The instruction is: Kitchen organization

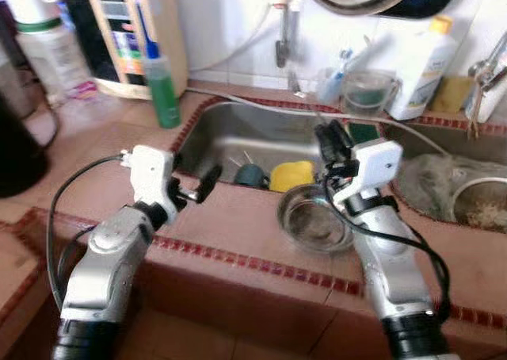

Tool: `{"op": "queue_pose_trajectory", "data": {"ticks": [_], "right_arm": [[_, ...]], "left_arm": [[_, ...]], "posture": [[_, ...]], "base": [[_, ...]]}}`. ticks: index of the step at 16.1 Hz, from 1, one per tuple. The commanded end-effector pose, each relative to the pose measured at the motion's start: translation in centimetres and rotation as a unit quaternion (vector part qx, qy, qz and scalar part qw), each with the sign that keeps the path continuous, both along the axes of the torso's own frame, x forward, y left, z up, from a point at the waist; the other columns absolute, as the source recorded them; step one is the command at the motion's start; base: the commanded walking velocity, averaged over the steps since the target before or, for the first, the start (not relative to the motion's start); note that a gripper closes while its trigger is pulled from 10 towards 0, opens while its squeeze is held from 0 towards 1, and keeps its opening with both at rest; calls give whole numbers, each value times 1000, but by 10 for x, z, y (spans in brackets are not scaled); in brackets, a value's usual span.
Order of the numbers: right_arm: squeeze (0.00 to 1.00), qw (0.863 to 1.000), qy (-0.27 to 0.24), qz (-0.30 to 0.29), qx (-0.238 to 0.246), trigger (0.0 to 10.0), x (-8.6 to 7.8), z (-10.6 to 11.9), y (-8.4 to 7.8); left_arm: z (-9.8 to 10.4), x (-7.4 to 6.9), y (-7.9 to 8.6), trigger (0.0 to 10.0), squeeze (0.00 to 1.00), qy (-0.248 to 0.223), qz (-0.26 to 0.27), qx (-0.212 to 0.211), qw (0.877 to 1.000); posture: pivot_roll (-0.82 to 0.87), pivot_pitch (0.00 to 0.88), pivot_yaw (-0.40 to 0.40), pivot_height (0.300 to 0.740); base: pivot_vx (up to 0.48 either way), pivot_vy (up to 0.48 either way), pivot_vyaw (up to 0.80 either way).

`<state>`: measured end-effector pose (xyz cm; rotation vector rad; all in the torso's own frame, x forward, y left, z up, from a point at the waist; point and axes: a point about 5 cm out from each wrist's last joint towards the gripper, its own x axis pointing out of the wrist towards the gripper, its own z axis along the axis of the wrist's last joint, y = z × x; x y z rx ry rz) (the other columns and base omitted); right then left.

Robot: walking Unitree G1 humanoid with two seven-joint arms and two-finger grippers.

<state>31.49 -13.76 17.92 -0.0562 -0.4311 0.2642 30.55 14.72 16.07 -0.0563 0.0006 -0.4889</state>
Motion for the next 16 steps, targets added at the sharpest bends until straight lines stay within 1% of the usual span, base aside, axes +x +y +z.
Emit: {"op": "queue_pose_trajectory", "data": {"ticks": [1,3,4,6,9,10,11,14,15,16], "right_arm": [[0,1000,-7,-9,9,10000,3,6,-2],[0,1000,7,-29,10,10000,6,4,-7],[0,999,19,-45,10,10000,9,3,-12],[0,998,21,-49,16,10000,9,2,-15],[0,997,33,-59,25,10000,12,1,-18],[0,996,48,-69,39,10000,14,0,-21],[0,994,64,-65,52,10000,17,-2,-23],[0,988,138,-48,54,10000,26,-13,-34],[0,984,165,-50,38,10000,29,-18,-41],[0,982,182,-55,18,10000,32,-20,-48]], "left_arm": [[7,2,4,10000,0,-11,0,10,1000],[8,2,3,10000,0,-12,-2,10,1000],[9,3,2,10000,0,-14,-5,9,1000],[10,2,-3,10000,0,-18,-23,-4,1000],[11,0,-7,10000,0,-13,-35,-8,999],[11,0,-9,10000,0,-8,-39,-6,999],[12,0,-11,10000,0,-5,-45,2,999],[20,-7,-21,10000,0,-13,-84,24,996],[25,-11,-27,10000,0,-17,-106,28,994],[30,-17,-33,10000,0,-24,-132,32,990]], "posture": [[-106,33,30,740],[-107,34,32,740],[-111,35,35,740],[-113,35,38,740],[-113,37,39,740],[-113,37,39,740],[-112,37,40,740],[-108,46,36,740],[-105,54,33,740],[-103,56,32,740]], "base": [[289,0,0],[289,0,0],[277,0,-775],[0,0,-766],[0,0,-754],[0,0,-738],[0,0,0],[0,0,0],[0,0,0],[0,0,0]]}}
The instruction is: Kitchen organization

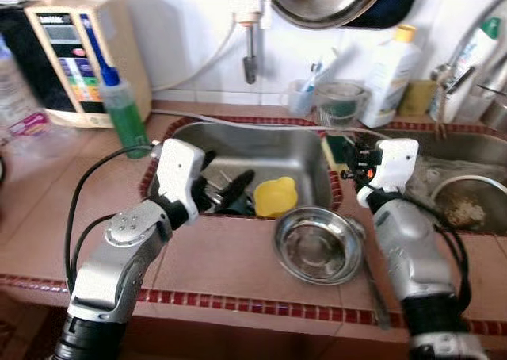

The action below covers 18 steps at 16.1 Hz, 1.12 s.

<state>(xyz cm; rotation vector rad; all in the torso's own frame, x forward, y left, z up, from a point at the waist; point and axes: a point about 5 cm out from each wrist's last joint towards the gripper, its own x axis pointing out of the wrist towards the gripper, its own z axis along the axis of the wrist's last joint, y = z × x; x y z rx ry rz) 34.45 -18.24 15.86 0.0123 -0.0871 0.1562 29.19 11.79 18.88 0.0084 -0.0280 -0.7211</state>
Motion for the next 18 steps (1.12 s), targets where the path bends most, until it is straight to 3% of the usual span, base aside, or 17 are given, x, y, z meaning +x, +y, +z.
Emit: {"op": "queue_pose_trajectory", "data": {"ticks": [1,4,9,11,15,18], "right_arm": [[0,1000,17,16,-9,10000,4,2,-8],[0,997,30,68,-31,10000,7,3,-12],[0,976,47,210,-44,10000,4,12,-13],[0,974,58,217,-39,10000,4,9,-16],[0,969,100,224,-31,10000,5,-5,-25],[0,967,111,230,-19,10000,4,-10,-29]], "left_arm": [[7,-7,-9,10000,0,-1,-35,2,999],[15,-16,-20,10000,0,-6,-77,7,997],[25,-37,-42,10000,0,-12,-150,13,989],[24,-40,-46,10000,0,-8,-155,9,988],[8,-52,-52,10000,0,10,-166,50,985],[3,-52,-51,10000,0,17,-160,56,985]], "posture": [[-102,64,29,740],[-102,74,24,740],[-104,81,11,740],[-102,81,6,740],[-98,72,6,740],[-97,68,5,740]], "base": [[0,0,0],[0,0,0],[0,0,0],[0,0,0],[0,0,0],[0,0,0]]}}
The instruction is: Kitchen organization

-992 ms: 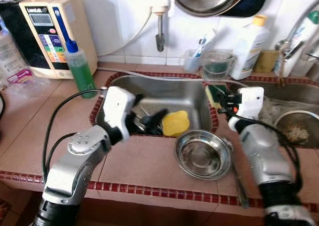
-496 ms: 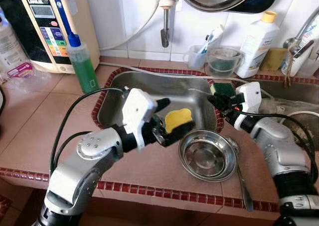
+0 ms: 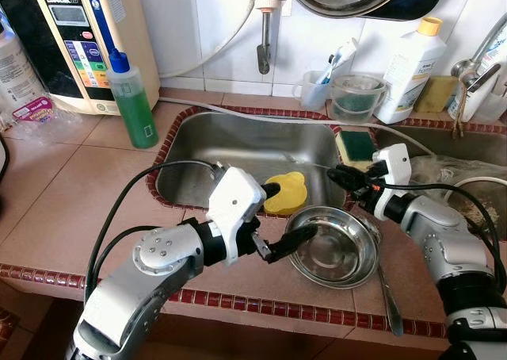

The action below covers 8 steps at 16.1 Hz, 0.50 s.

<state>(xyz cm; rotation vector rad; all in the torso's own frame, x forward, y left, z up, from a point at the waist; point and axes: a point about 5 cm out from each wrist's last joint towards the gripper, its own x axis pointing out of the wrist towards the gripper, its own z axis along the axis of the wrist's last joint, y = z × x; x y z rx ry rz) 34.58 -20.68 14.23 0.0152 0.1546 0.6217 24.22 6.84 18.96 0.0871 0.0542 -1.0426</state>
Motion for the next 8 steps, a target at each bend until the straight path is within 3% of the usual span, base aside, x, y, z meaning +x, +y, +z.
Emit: {"op": "queue_pose_trajectory", "data": {"ticks": [1,4,5,8], "right_arm": [[0,1000,-5,0,2,10000,3,6,-6],[0,1000,-2,-3,12,10000,4,5,-8],[1000,1000,-4,-4,17,10000,4,6,-9],[1000,999,-9,2,38,10000,5,8,-8]], "left_arm": [[3,-2,-1,10000,0,-7,0,4,1000],[1,0,1,10000,0,-3,8,8,1000],[1,0,1,10000,0,-2,10,8,1000],[0,1,4,10000,0,-6,10,22,1000]], "posture": [[-96,66,7,740],[-96,63,8,740],[-96,62,9,740],[-94,62,10,740]], "base": [[0,0,0],[0,0,0],[0,0,0],[0,0,0]]}}
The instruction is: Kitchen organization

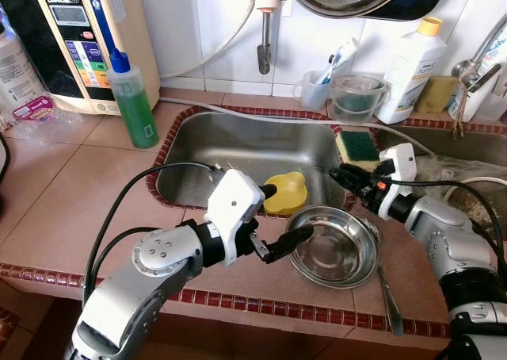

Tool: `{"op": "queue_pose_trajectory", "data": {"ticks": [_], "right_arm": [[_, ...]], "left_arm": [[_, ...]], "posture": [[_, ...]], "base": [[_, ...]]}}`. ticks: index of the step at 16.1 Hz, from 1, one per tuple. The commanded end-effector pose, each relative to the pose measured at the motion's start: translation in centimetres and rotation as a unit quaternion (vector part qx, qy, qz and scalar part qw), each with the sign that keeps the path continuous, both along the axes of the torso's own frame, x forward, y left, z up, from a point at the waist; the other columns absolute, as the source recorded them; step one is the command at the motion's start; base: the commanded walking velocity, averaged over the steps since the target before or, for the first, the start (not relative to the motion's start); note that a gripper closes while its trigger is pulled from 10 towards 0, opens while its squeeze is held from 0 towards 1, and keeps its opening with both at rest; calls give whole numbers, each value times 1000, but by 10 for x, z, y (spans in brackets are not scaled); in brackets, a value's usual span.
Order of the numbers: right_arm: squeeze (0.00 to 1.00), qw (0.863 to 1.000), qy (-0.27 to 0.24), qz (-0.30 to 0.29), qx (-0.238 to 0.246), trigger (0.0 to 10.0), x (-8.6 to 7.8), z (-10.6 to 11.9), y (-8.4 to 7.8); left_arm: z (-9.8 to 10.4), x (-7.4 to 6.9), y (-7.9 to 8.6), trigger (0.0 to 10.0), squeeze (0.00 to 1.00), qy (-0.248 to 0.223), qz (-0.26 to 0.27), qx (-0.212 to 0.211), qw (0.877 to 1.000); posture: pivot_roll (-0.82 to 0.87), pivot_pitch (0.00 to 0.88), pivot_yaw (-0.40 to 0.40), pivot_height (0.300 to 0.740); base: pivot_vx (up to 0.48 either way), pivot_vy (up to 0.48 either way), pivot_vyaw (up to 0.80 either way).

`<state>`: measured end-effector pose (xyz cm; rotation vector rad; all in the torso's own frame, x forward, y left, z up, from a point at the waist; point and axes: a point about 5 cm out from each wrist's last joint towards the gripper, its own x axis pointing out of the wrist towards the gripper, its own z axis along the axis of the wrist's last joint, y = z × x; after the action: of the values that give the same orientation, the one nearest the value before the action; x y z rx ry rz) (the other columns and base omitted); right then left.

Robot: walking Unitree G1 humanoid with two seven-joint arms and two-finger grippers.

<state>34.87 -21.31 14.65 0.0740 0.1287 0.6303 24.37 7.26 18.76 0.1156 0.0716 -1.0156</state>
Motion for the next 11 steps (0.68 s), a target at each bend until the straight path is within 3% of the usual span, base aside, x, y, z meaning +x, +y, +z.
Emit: {"op": "queue_pose_trajectory", "data": {"ticks": [1,7,11], "right_arm": [[1000,1000,-8,0,8,10000,2,5,-2],[1000,998,-51,-11,18,10000,3,20,-5],[1000,990,-92,-100,-30,10000,-1,22,-8]], "left_arm": [[2,1,1,10000,0,-6,-2,7,1000],[1,9,11,10000,0,-12,25,14,1000],[-1,30,29,10000,0,-50,115,33,992]], "posture": [[-94,62,8,740],[-94,66,11,740],[-104,66,13,740]], "base": [[0,0,0],[0,0,0],[0,0,0]]}}
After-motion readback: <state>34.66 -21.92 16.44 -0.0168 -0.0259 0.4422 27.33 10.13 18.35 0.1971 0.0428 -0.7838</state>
